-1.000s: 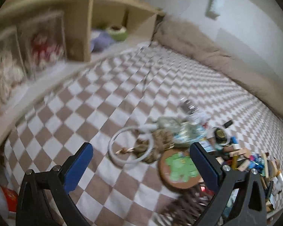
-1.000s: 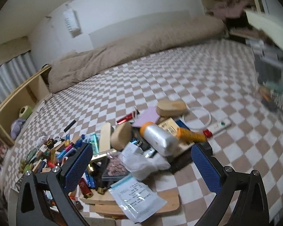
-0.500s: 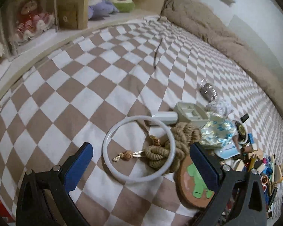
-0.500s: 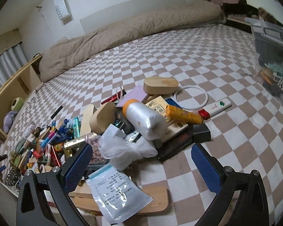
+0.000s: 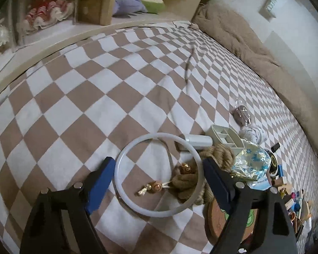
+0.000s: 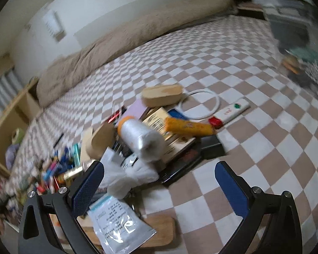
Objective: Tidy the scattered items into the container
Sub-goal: 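Grasp the white plastic ring with the left gripper while the right gripper grasps the foil-wrapped roll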
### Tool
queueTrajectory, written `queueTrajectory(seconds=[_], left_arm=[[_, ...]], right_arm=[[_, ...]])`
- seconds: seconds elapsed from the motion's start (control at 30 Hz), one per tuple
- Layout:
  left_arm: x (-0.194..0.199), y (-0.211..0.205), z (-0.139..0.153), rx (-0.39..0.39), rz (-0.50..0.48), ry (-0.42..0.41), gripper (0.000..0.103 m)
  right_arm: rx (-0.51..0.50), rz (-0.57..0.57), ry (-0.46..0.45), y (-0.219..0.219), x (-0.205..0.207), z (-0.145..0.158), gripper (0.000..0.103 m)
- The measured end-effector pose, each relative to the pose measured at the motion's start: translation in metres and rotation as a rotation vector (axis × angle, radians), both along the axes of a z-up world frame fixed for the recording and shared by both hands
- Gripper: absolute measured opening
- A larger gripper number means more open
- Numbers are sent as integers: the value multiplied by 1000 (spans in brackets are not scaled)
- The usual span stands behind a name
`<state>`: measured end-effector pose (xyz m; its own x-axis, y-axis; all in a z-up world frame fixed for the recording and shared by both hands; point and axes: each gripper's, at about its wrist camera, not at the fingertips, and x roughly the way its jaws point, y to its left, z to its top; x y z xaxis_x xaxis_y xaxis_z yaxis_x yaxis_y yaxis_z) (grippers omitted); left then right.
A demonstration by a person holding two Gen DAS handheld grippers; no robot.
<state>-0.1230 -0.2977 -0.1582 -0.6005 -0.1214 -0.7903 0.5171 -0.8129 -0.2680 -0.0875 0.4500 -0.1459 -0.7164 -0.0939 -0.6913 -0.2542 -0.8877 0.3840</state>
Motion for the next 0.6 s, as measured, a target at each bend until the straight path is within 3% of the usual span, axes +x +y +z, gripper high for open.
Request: queueTrajectory(seconds=[0.13,0.27,0.5,0.6], left_arm=[[4,5,4,-65,24,-4,85],[12,10,15,-91,39,21,84],[20,37,39,-88,-2,95,85],[22,50,50,-73,-31,127,85]], right_arm=[[-64,-35,-11,16,6,-1,103],[-93,29,-26,10,7,-5,103],[9,226,-50,-35,0,-2,103],[50,244,-35,-45,-1,1,103]])
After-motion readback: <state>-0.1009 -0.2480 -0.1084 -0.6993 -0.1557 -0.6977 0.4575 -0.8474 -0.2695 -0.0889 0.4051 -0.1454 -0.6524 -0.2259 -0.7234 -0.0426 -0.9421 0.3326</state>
